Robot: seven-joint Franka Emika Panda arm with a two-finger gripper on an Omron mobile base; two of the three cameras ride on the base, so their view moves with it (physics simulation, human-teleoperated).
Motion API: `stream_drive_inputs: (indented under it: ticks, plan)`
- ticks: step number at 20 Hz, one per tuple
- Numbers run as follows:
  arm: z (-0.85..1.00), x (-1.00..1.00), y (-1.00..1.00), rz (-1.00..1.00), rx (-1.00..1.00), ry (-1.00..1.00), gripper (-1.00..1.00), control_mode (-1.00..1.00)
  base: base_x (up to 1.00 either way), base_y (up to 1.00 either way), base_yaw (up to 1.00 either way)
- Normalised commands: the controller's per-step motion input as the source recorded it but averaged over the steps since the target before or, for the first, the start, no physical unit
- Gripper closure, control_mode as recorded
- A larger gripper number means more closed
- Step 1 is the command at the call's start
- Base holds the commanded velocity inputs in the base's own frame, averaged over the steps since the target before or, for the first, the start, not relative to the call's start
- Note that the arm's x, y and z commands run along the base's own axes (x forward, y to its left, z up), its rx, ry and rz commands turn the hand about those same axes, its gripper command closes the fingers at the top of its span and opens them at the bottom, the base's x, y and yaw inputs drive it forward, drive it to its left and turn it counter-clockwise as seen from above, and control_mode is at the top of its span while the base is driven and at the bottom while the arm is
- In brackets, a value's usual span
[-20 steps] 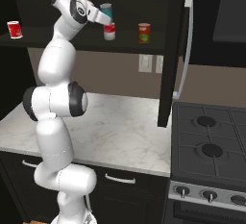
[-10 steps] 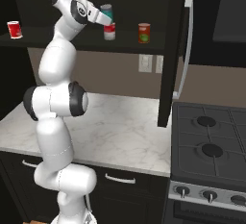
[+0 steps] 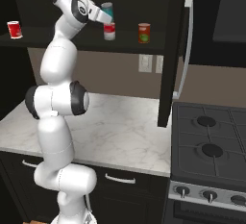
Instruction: Stack two cans on top of the other two cans in the cabinet.
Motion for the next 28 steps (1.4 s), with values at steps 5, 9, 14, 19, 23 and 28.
stream_drive_inputs:
  ticks: [5, 9, 14, 19, 23, 28]
  plan:
    - [0.05, 0.0, 0.0, 0.0, 0.0, 0.0, 1.0, -1.0, 0.0, 0.0, 0.0]
    - [0.0, 0.0, 0.0, 0.0, 0.0, 0.01, 1.0, -1.0, 0.0, 0.0, 0.0]
    - [-0.04, 0.04, 0.0, 0.0, 0.02, 0.02, 1.0, -1.0, 0.0, 0.0, 0.0]
    - [-0.06, 0.04, -0.02, 0.0, 0.03, 0.03, 1.0, -1.0, 0.0, 0.0, 0.0]
    - [-0.04, 0.03, -0.06, 0.0, 0.02, 0.01, 1.0, -1.0, 0.0, 0.0, 0.0]
    - [-0.05, 0.02, -0.04, 0.0, 0.01, 0.02, 1.0, -1.0, 0.0, 0.0, 0.0]
